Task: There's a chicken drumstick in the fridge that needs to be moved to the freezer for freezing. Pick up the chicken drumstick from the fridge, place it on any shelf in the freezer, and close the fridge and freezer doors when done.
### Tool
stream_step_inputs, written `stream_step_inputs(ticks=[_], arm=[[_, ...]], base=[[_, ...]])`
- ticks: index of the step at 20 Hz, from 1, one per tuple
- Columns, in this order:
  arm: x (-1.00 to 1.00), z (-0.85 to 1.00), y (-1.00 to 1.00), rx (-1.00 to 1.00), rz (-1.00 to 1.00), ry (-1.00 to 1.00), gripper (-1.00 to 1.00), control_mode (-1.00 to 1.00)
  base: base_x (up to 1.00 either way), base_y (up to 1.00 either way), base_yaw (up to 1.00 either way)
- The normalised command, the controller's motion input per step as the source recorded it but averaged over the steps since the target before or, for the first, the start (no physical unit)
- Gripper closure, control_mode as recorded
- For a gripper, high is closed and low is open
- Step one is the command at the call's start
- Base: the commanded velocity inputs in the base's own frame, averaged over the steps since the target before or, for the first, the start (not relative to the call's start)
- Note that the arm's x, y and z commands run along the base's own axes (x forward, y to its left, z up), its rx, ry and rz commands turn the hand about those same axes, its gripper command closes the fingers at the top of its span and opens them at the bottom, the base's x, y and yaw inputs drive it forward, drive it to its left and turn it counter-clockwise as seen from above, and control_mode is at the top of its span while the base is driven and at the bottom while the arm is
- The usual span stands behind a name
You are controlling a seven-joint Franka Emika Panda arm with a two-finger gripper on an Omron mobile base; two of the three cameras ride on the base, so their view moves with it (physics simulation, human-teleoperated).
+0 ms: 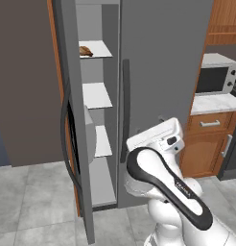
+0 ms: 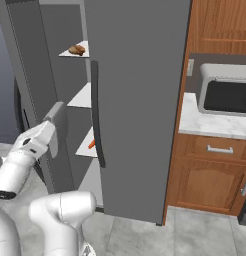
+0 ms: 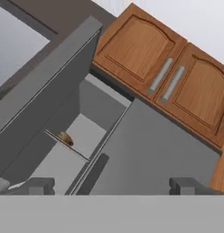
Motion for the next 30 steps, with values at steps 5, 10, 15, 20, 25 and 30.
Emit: stream_step_inputs(ticks=[5, 10, 15, 20, 25, 30], arm=[[-0.71, 0.51, 0.71, -0.25, -0.27, 0.01, -1.0, -1.0], [-0.49, 0.06, 0.99, -0.13, -0.21, 0.02, -1.0, -1.0], [-0.21, 0.0, 1.0, -0.24, -0.22, 0.05, -1.0, -1.0], [-0.02, 0.0, 1.0, -0.23, -0.25, 0.08, -1.0, -1.0], [0.0, 0.0, 0.79, -0.19, -0.25, 0.05, -1.0, -1.0], [-0.01, -0.08, 0.74, -0.3, -0.25, 0.03, -1.0, -1.0]], base=[[0.0, 0.0, 0.0], [0.0, 0.0, 0.0], [0.0, 0.0, 0.0], [0.0, 0.0, 0.0], [0.0, 0.0, 0.0], [0.0, 0.0, 0.0]])
